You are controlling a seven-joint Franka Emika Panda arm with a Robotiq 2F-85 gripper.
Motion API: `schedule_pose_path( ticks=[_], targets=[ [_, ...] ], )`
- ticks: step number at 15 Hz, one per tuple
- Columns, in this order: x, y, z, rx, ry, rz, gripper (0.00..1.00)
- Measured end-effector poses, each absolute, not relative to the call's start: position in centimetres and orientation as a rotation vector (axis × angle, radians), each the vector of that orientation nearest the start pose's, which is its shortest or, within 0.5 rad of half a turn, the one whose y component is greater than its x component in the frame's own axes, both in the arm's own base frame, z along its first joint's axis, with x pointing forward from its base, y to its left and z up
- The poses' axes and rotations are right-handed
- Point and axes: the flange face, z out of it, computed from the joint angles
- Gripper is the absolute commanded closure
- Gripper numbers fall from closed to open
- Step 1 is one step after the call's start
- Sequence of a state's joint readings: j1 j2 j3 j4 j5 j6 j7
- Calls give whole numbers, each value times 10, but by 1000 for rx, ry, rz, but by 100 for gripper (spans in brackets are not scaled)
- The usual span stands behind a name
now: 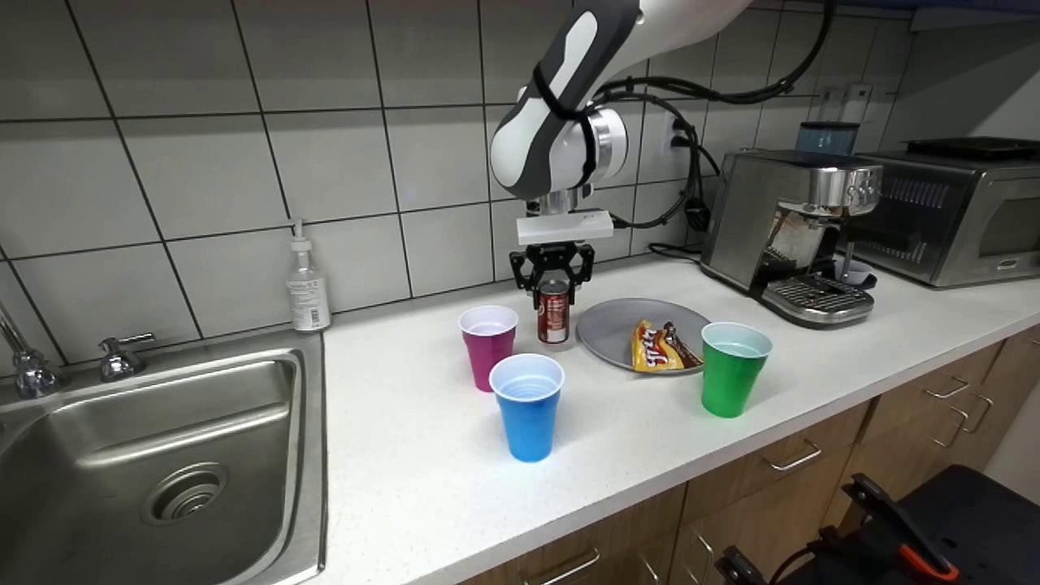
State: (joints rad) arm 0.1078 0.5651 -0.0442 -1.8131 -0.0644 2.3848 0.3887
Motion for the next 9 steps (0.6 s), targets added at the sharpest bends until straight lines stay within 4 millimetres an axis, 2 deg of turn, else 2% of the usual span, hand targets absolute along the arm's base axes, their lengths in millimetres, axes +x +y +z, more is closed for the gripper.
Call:
schedule_pose_path(
  ticks=[9],
  targets=[
    [666,48,216,-3169,434,-36,62]
  ],
)
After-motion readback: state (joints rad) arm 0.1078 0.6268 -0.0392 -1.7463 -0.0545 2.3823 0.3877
